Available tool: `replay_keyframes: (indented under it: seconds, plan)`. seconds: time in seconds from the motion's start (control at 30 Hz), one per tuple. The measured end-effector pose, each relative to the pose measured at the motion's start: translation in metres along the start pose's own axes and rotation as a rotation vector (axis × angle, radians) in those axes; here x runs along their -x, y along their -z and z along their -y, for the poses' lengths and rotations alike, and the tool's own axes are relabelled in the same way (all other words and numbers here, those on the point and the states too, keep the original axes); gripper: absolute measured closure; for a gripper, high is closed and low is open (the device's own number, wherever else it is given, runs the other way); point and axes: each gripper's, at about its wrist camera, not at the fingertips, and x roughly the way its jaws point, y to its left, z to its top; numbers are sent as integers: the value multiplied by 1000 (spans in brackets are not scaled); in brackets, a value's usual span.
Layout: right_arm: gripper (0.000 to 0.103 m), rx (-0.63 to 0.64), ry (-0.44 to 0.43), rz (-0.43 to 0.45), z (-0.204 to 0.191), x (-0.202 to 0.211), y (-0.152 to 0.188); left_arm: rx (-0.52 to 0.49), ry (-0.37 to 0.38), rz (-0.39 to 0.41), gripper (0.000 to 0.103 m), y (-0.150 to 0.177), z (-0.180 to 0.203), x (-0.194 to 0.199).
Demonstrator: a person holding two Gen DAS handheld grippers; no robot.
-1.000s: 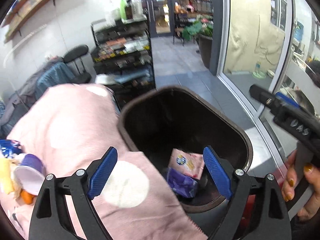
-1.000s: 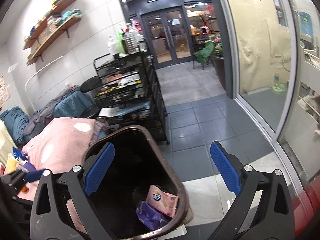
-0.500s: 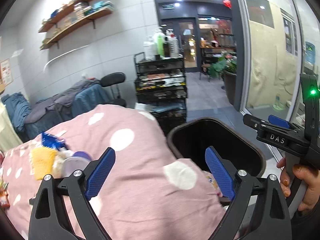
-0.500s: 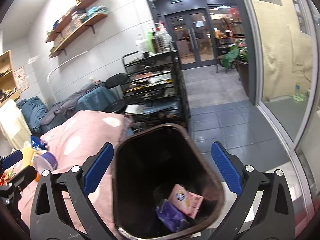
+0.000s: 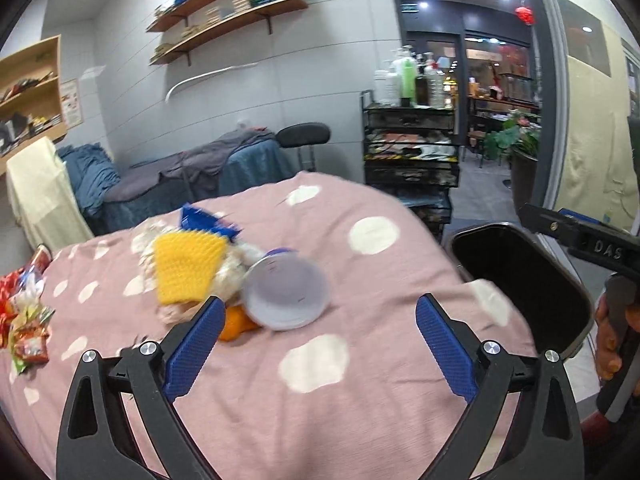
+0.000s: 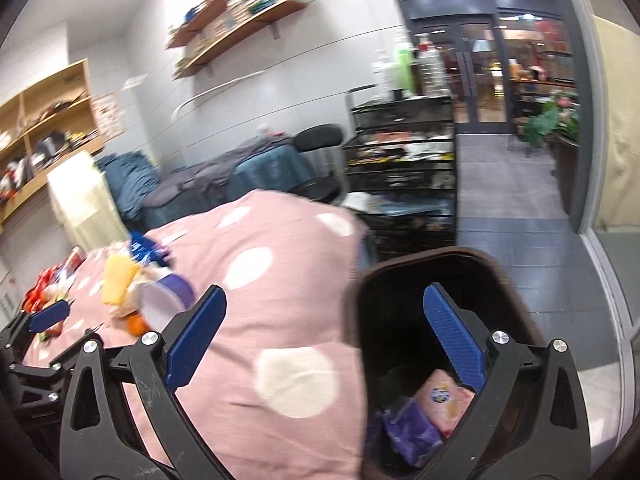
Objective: Collect trash
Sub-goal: 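Move both open tools back toward the remaining trash, then grasp the yellow foam net with the left tool while the right tool grasps the white cup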
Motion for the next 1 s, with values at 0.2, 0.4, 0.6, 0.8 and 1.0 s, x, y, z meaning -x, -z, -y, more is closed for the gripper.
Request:
replay_keyframes:
  seconds: [0.2, 0.4, 0.6, 0.8, 1.0]
  plan:
    - [6, 77, -107, -85, -48, -25, 4, 75, -84, -78, 8, 21, -54, -9]
    - [6, 168, -196, -167, -94, -54, 8, 148, -109, -118, 10, 28, -101, -18]
    - [6, 258, -207, -273, -131, -92, 6, 205, -68, -158, 21, 19, -135, -42]
    - [14, 310, -190, -337, -152, -126, 0, 235, -9, -196, 23, 1, -155, -78]
    - [30, 340, -177, -390, -164, -156, 0, 266, 52, -237, 33, -14, -172, -116]
